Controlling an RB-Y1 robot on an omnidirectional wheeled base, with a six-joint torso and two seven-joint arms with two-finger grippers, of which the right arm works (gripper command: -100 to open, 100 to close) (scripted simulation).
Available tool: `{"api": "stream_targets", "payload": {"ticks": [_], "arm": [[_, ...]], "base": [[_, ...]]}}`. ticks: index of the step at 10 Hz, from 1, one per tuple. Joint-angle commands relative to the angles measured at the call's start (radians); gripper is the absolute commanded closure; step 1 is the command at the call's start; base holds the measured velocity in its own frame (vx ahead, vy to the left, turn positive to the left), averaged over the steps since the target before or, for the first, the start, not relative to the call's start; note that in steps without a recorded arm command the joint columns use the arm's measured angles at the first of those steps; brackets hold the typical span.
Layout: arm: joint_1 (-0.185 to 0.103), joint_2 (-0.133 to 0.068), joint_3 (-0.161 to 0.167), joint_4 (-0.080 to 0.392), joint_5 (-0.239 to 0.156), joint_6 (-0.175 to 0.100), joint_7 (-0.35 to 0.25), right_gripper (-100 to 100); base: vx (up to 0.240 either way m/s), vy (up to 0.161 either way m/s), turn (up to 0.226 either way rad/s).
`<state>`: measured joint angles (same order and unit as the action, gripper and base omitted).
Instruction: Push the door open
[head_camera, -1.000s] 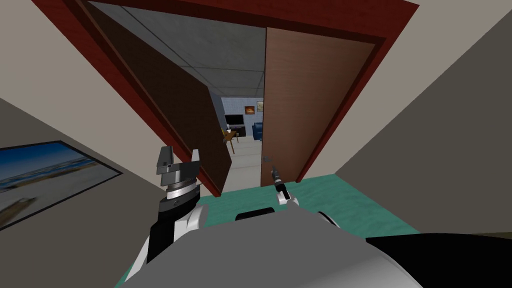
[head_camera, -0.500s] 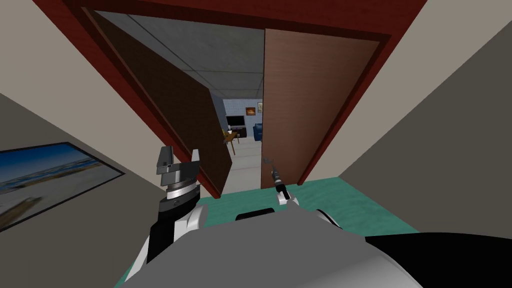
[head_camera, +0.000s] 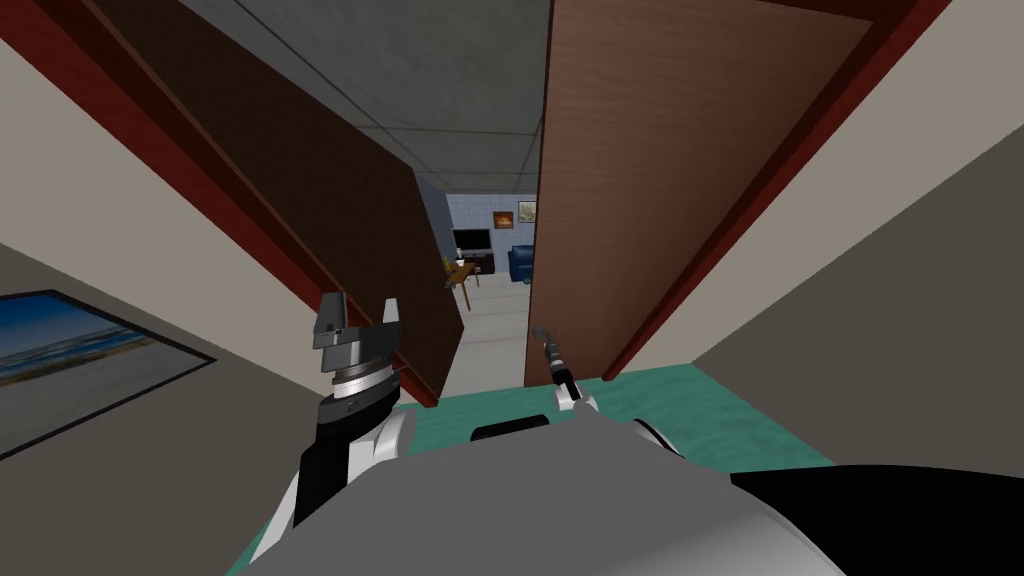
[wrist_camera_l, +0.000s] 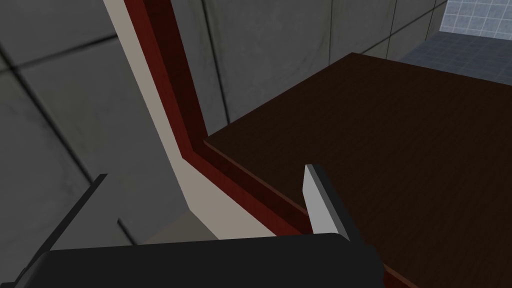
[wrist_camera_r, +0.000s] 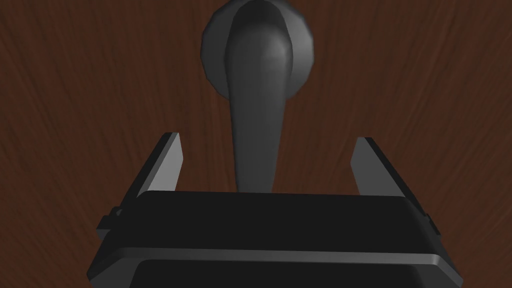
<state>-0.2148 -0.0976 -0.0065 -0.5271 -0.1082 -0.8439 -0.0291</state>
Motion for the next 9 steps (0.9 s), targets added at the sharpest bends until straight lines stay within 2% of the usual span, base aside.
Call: {"api": "stream_targets", "payload": {"ticks": [1, 3, 4, 9], "arm": [[0.002, 0.002, -0.003, 0.001, -0.002, -0.003, 0.002, -100], [0.002, 0.002, -0.003, 0.0, -0.002, -0.003, 0.002, -100], [0.002, 0.002, -0.003, 0.0, -0.002, -0.003, 0.002, 100], [0.002, 0.002, -0.003, 0.0, -0.002, -0.003, 0.002, 100]], "base": [[0.222, -0.031, 0.033], [0.156, -0.006, 0.014], [-0.012, -0.002, -0.003], [-0.01, 0.0, 0.002]]}}
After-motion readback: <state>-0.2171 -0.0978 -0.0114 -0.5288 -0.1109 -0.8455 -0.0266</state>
